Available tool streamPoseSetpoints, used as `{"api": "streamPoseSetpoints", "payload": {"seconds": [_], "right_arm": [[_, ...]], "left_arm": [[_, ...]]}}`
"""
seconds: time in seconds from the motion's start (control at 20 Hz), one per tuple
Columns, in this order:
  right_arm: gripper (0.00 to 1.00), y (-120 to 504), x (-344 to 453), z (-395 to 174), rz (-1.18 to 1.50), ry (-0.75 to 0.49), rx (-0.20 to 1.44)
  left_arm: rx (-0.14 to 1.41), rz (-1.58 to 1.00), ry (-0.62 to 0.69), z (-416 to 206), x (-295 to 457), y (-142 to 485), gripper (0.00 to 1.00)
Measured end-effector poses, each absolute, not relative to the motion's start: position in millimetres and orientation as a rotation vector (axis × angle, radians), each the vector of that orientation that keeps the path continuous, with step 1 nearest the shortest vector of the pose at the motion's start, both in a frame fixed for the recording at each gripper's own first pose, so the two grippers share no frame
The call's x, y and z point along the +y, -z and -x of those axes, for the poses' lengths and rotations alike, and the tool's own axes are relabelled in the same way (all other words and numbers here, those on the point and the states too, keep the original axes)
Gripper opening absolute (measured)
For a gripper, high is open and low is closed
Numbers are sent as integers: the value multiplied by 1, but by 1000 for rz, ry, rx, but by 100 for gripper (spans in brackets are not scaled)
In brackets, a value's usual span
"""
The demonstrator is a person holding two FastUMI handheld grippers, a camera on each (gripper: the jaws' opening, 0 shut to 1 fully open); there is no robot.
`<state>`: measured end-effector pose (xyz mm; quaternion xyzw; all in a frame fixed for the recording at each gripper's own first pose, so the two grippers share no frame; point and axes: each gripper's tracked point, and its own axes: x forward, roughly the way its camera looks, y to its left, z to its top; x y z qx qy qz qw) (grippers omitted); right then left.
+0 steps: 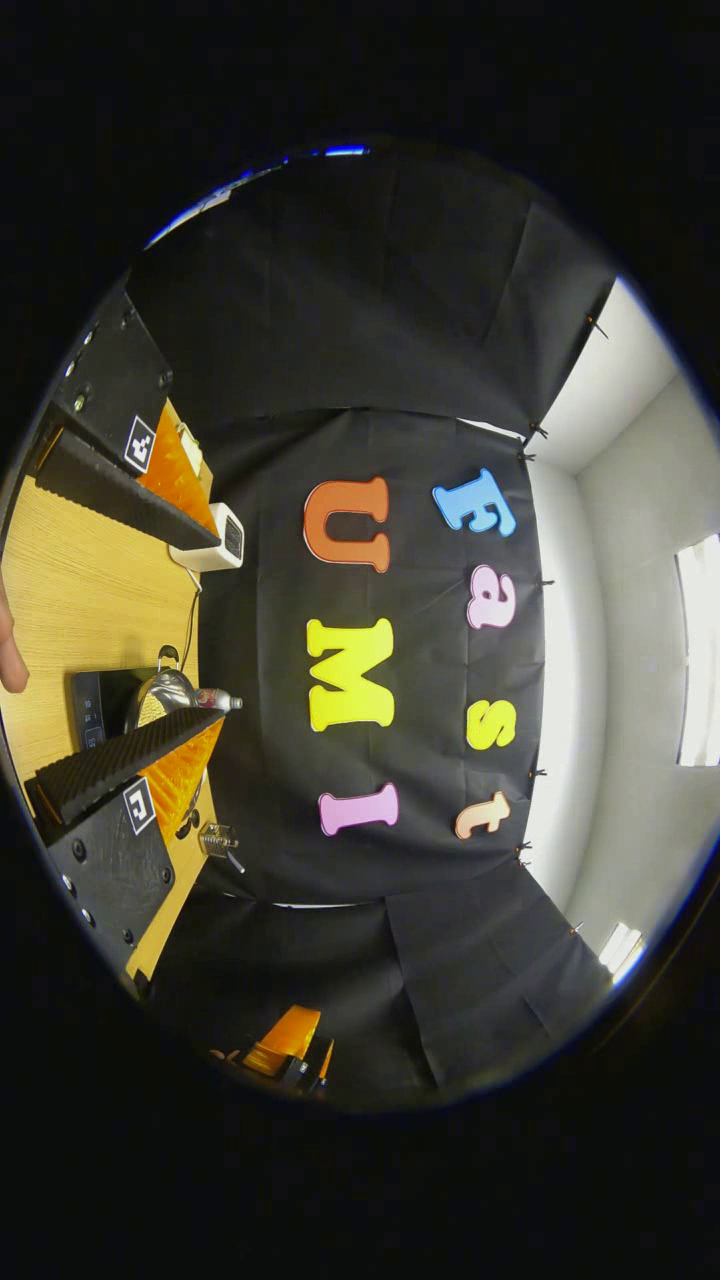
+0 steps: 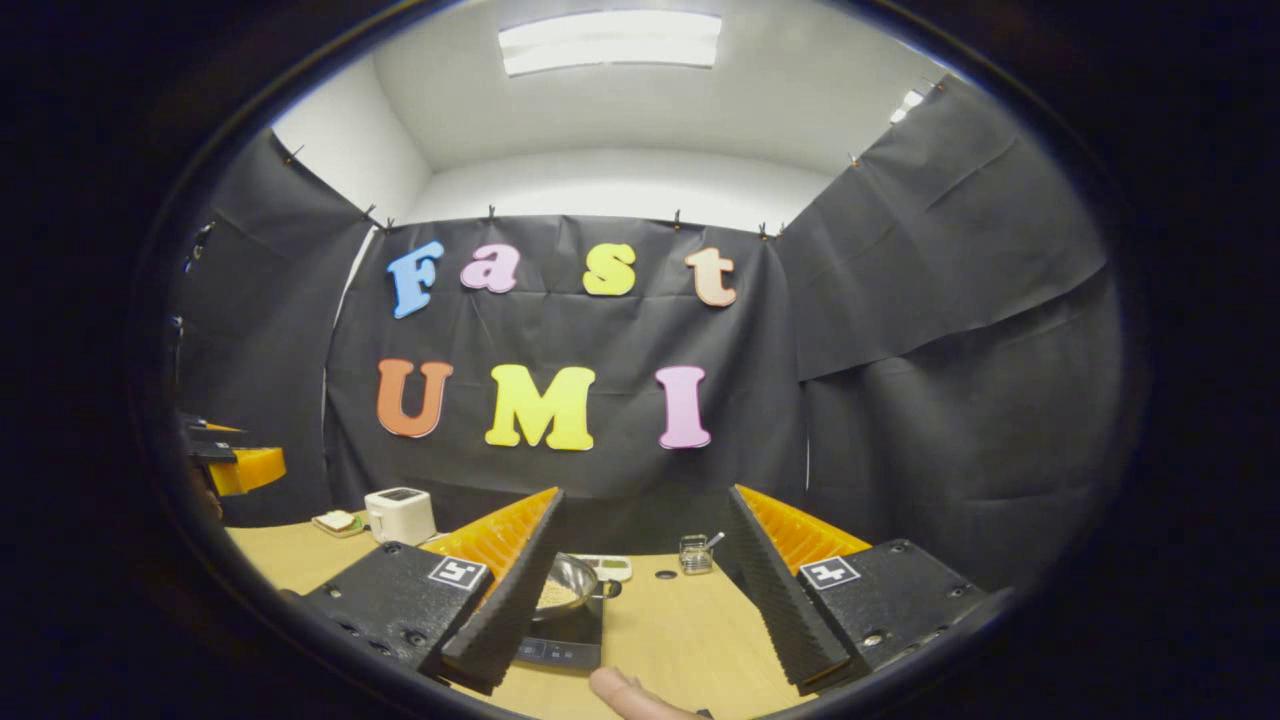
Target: First push the handle of the pot to place it horizontally, then grasp the pot with both hands and set it on the induction cooktop.
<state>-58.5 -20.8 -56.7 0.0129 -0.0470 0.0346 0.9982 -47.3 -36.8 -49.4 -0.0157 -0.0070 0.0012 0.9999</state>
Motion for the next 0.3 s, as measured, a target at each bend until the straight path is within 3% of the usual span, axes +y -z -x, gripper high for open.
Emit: {"api": "streamPoseSetpoints", "payload": {"seconds": [0.3], "right_arm": [[96, 62, -25, 58, -32, -67, -89]], "left_arm": [[-24, 37, 8, 47, -42, 48, 94]]}}
